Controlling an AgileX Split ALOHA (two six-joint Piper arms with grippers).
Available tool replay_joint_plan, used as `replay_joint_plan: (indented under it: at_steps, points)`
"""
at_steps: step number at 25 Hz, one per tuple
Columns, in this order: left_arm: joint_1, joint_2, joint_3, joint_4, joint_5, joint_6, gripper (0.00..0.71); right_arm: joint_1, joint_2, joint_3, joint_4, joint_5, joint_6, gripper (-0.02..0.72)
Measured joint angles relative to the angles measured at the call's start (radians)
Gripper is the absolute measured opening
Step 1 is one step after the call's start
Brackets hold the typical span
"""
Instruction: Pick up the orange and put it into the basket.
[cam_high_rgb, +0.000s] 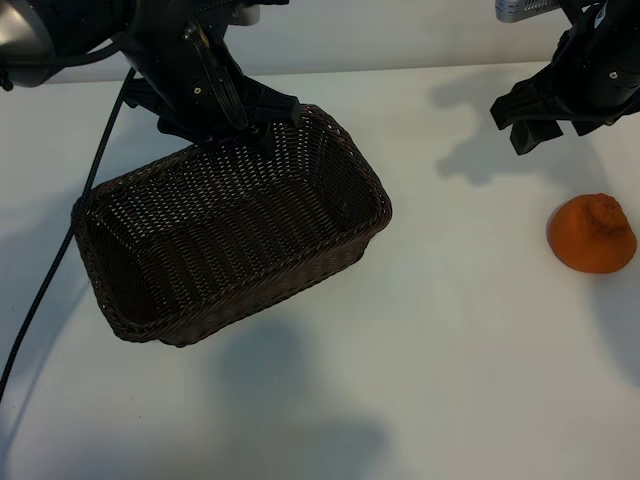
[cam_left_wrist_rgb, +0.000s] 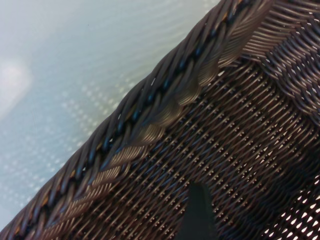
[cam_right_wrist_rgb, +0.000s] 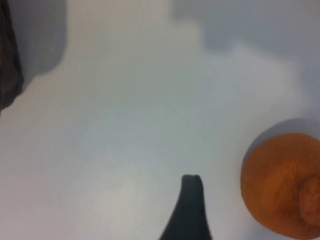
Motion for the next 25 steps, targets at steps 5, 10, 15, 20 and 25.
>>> replay_joint_plan:
  at_steps: [5, 10, 15, 20, 25]
  points:
    - [0.0, 0.0, 0.0, 0.0, 0.0, 0.0, 0.592, 0.0, 0.0, 0.0, 0.0, 0.0, 0.0, 0.597]
    - [0.0, 0.0, 0.0, -0.008, -0.005, 0.0, 0.592, 0.0, 0.0, 0.0, 0.0, 0.0, 0.0, 0.597]
    - [0.002, 0.0, 0.0, 0.002, 0.026, -0.043, 0.592, 0.0, 0.0, 0.0, 0.0, 0.0, 0.0, 0.596]
    - [0.008, -0.038, 0.011, 0.109, 0.116, -0.105, 0.592, 0.0, 0.0, 0.0, 0.0, 0.0, 0.0, 0.596]
    - [0.015, -0.155, 0.14, 0.187, 0.116, -0.196, 0.592, 0.0, 0.0, 0.0, 0.0, 0.003, 0.0, 0.596]
